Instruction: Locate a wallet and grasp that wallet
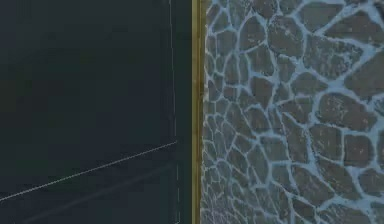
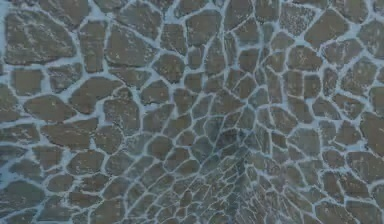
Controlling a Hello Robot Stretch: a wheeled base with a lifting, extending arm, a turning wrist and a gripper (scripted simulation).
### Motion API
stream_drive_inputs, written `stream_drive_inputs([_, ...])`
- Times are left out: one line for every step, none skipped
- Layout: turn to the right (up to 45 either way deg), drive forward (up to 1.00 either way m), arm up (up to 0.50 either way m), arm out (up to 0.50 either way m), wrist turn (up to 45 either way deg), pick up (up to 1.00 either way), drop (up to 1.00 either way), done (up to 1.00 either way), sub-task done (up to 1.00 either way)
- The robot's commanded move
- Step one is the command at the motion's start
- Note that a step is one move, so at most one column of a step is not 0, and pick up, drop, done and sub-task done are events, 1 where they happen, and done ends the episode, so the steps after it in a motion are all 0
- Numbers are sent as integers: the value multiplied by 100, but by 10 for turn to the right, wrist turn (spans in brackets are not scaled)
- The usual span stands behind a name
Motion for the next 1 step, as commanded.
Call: stream_drive_inputs([-450, 0, 0, 0, 0, 0, 0, 0, 0])
